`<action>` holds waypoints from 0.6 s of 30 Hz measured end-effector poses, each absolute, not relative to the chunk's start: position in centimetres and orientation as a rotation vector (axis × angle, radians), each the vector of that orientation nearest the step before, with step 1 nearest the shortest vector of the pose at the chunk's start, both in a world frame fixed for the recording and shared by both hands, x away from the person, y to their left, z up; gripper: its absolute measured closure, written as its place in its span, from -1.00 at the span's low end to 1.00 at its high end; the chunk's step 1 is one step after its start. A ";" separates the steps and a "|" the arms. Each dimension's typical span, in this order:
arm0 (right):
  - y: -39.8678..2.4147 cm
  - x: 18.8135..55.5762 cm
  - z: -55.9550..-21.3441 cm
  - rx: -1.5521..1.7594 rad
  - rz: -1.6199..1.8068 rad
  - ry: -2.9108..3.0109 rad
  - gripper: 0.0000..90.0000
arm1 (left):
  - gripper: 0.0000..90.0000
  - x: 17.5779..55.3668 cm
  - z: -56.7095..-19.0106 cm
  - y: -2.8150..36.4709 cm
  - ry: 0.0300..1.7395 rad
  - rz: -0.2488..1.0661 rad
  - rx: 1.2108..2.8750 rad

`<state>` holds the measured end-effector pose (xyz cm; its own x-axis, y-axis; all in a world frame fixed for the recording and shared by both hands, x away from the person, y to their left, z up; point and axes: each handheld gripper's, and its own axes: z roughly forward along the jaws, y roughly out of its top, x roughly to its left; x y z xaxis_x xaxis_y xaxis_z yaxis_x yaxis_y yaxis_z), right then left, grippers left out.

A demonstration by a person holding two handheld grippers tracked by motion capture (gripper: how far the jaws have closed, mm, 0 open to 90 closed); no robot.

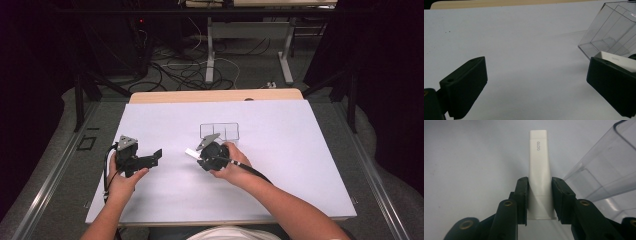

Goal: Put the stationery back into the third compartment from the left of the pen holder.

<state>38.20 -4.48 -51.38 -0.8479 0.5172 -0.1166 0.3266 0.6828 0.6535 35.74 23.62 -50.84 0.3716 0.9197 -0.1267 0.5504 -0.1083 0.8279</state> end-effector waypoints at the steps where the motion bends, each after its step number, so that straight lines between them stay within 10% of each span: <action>1: -4.6 38.0 -51.2 0.625 0.920 2.596 0.49 | -0.93 35.7 -50.8 23.6 1.292 0.546 1.782; 18: -6.8 34.0 -50.5 0.053 0.681 2.459 0.49 | -0.90 35.9 -50.6 22.9 1.256 0.463 1.853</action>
